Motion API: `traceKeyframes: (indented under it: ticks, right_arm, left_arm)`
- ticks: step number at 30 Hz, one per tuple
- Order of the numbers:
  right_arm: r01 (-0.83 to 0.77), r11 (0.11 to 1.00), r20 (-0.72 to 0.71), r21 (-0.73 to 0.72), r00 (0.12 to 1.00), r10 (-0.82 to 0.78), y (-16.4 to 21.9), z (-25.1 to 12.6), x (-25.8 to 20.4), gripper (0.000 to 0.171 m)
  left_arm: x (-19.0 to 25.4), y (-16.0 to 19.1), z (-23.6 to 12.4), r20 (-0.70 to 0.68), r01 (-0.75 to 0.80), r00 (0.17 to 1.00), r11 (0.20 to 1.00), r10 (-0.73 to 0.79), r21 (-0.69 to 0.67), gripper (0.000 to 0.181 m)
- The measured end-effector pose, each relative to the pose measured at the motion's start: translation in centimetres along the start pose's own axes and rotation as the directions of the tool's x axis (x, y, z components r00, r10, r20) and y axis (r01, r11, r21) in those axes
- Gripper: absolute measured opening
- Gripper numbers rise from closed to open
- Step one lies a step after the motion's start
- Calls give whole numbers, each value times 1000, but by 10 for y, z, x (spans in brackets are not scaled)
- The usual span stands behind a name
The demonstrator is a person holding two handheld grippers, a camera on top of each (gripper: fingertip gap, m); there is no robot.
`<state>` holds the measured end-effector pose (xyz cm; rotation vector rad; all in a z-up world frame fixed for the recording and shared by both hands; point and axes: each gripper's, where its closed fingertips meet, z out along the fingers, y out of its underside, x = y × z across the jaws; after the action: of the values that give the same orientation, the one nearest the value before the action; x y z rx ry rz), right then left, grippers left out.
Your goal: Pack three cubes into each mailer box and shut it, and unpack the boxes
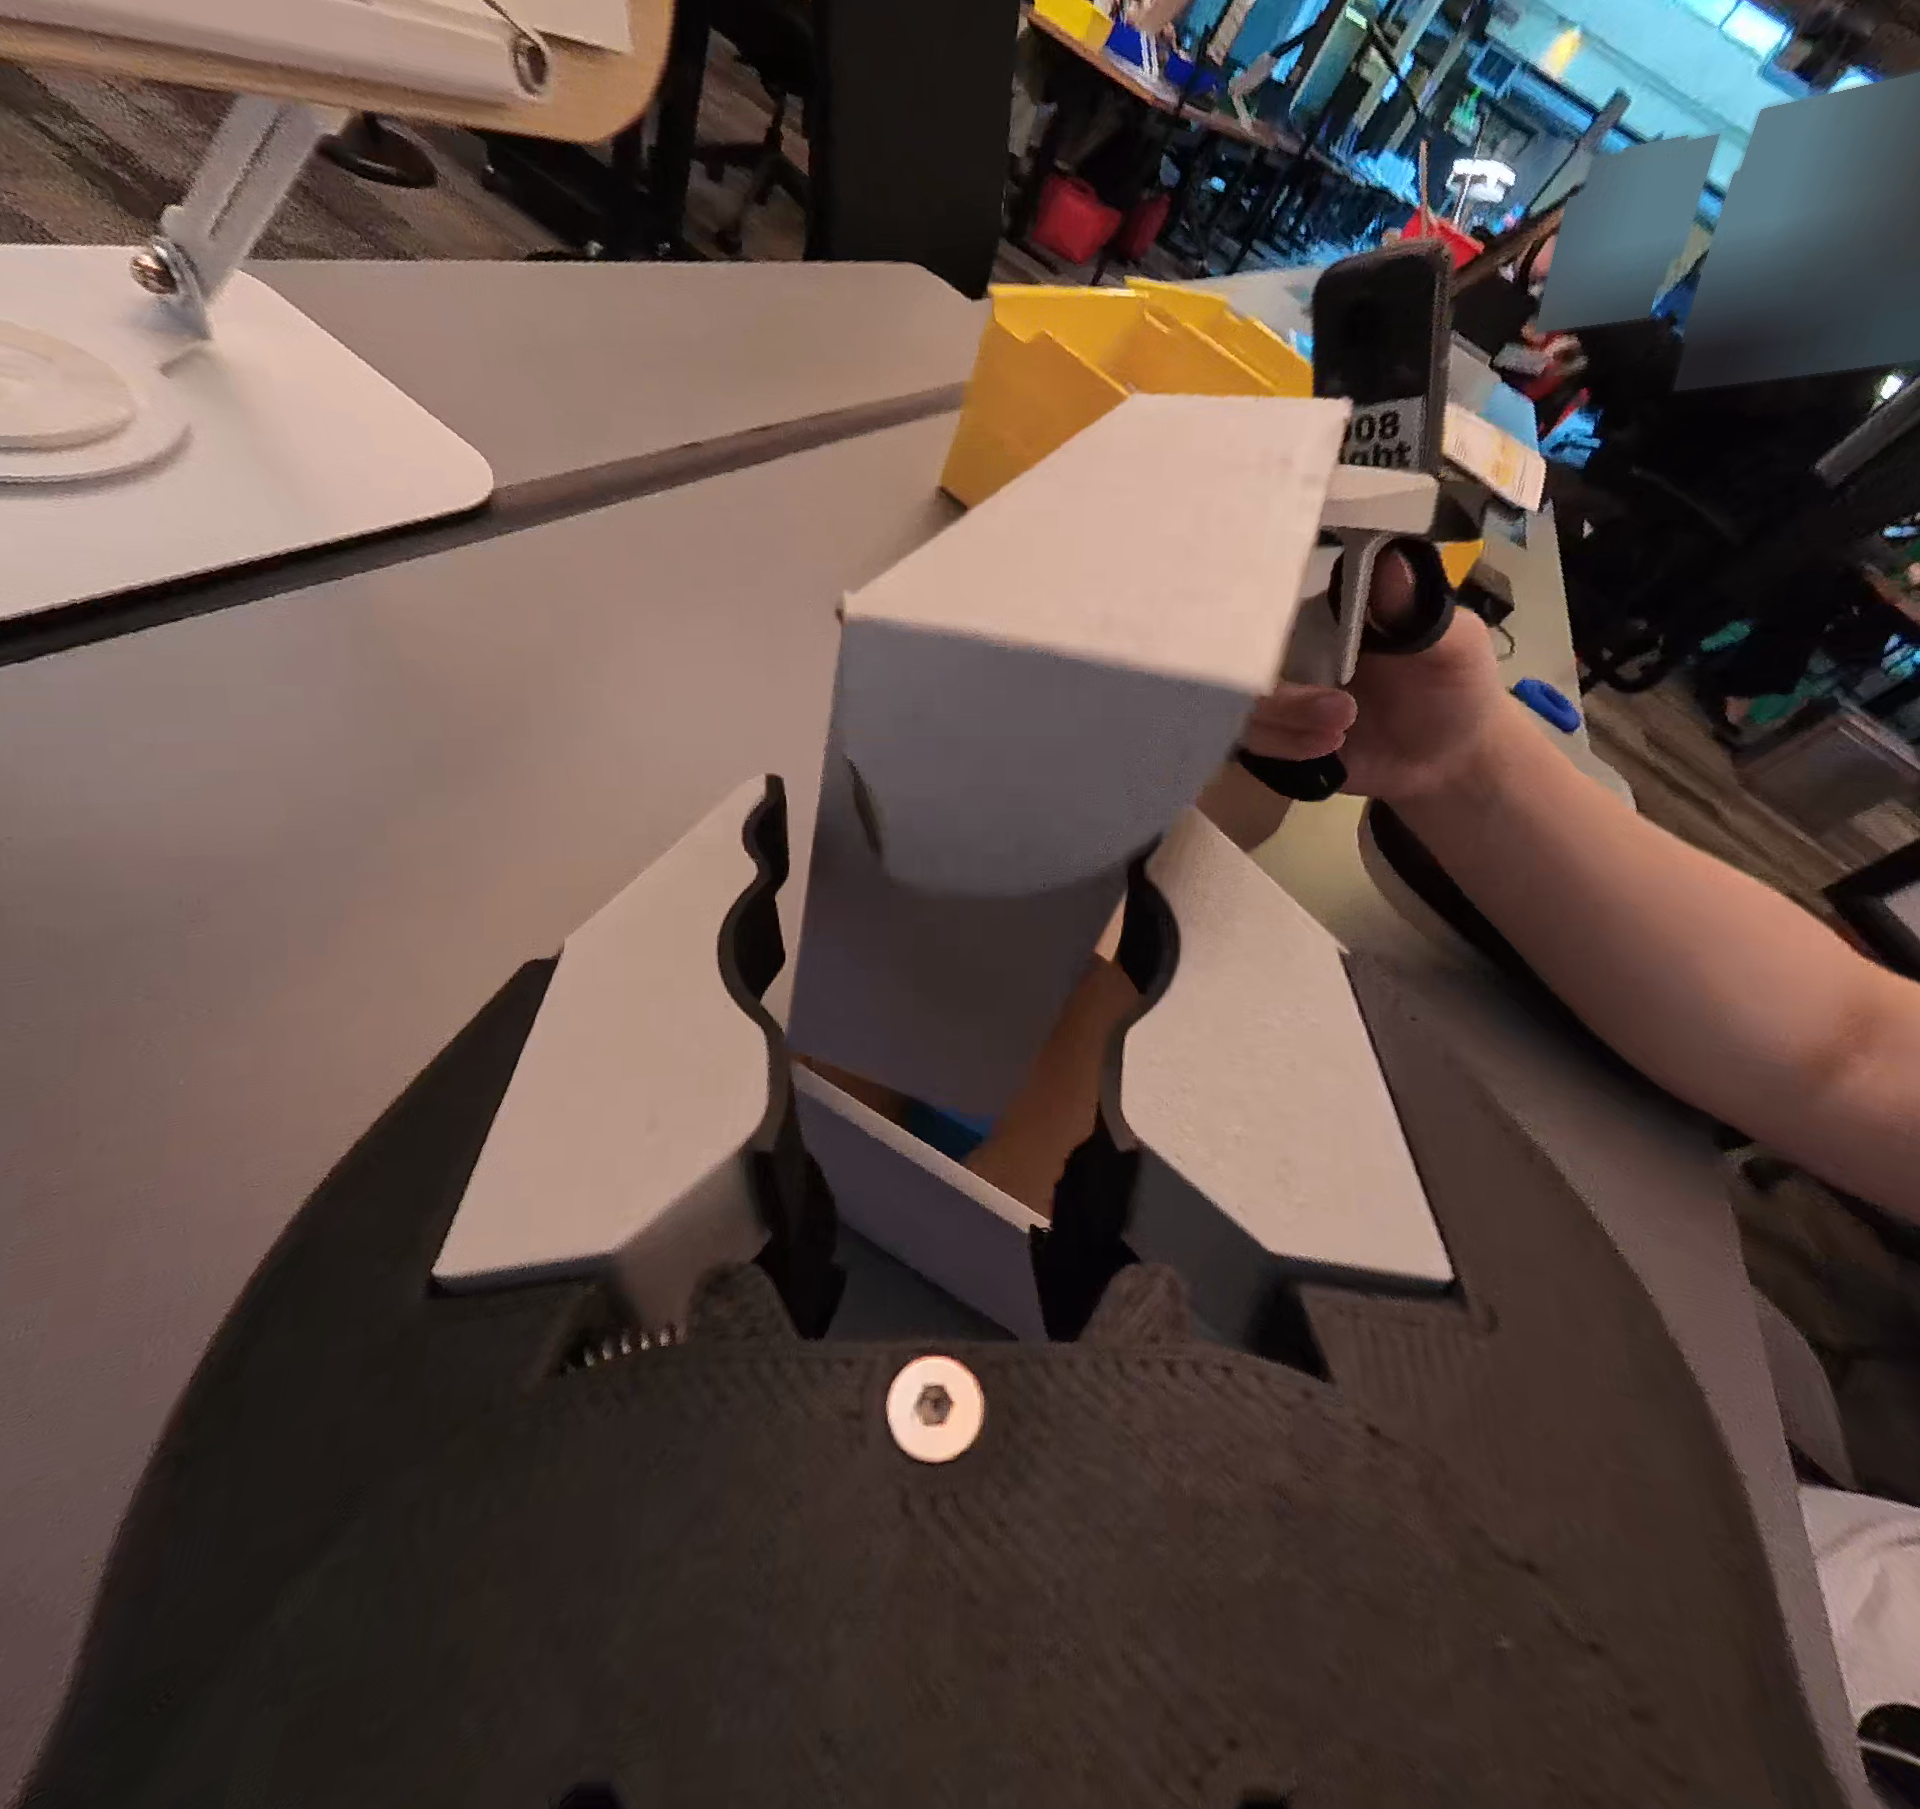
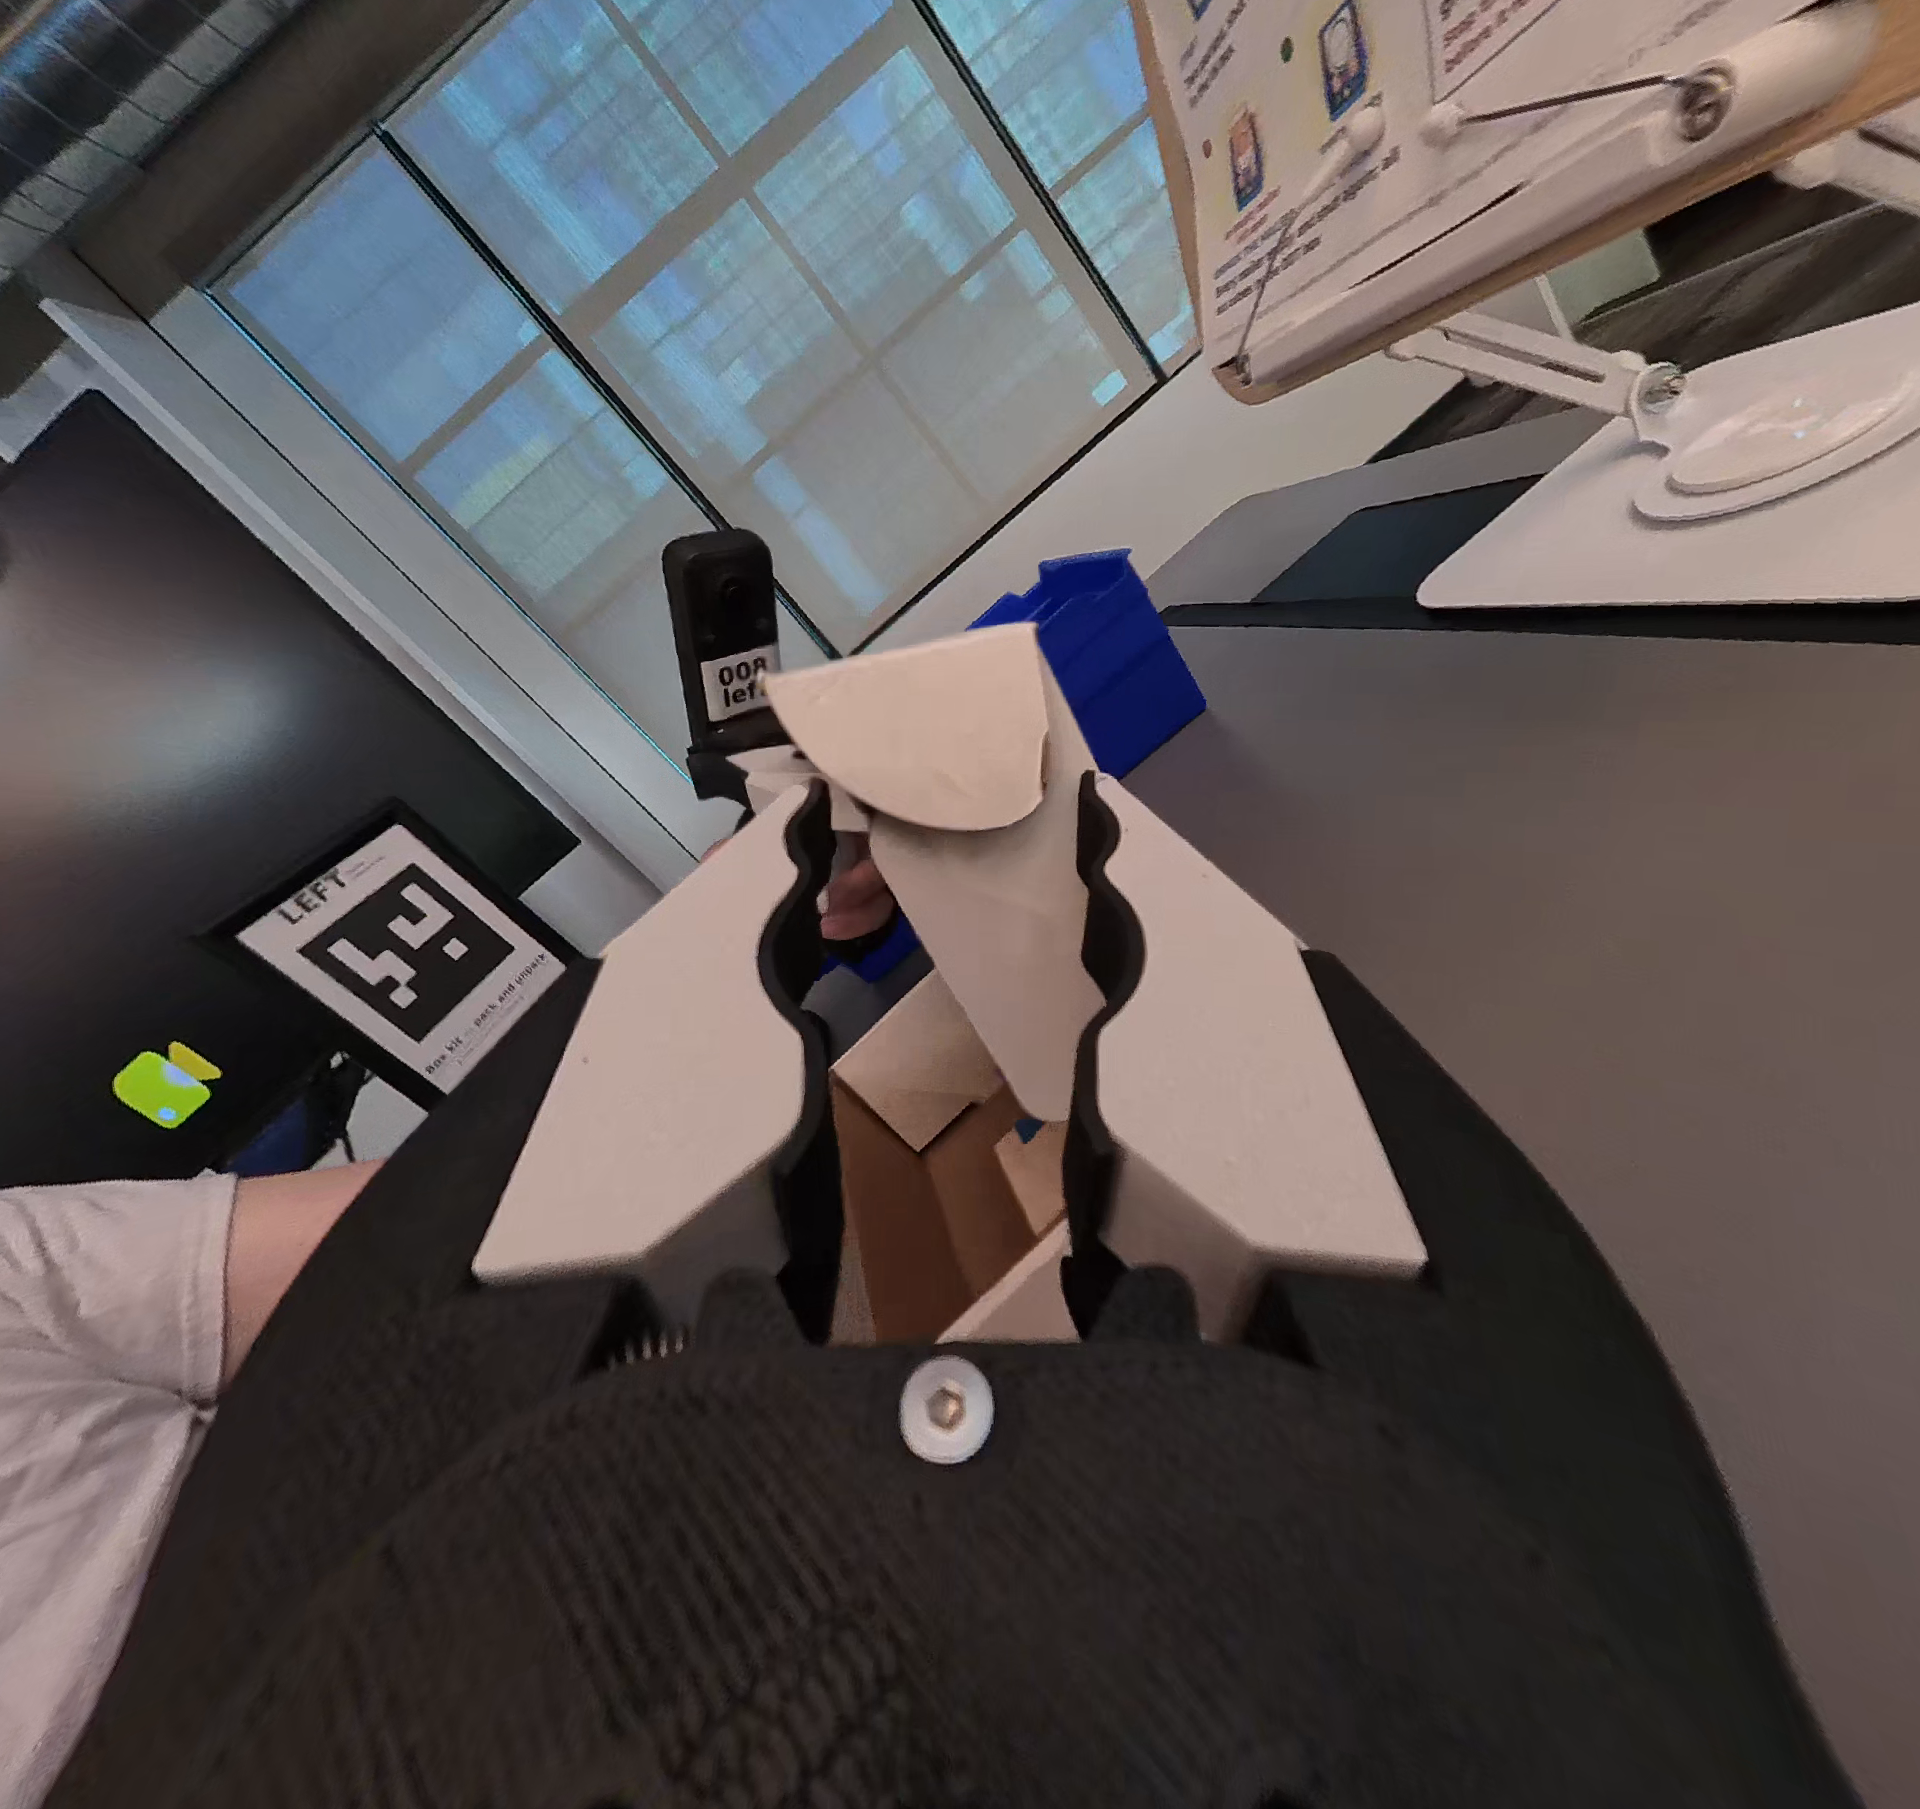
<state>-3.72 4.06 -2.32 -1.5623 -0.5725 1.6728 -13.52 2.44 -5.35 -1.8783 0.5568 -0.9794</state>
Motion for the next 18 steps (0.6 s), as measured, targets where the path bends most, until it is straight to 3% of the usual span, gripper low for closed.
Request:
traceKeyframes:
  ticks: [8,18]
  right_arm:
    - [121,991,-26,-59,992,-123,24,-12,-25,46]
    - [131,986,-65,-99,988,-138,37,-19,-33,46]
  left_arm:
    - [17,18,-4,38,-90,995,993,93,-76,66]
    - [24,29,-17,57,-30,998,996,35,-79,69]
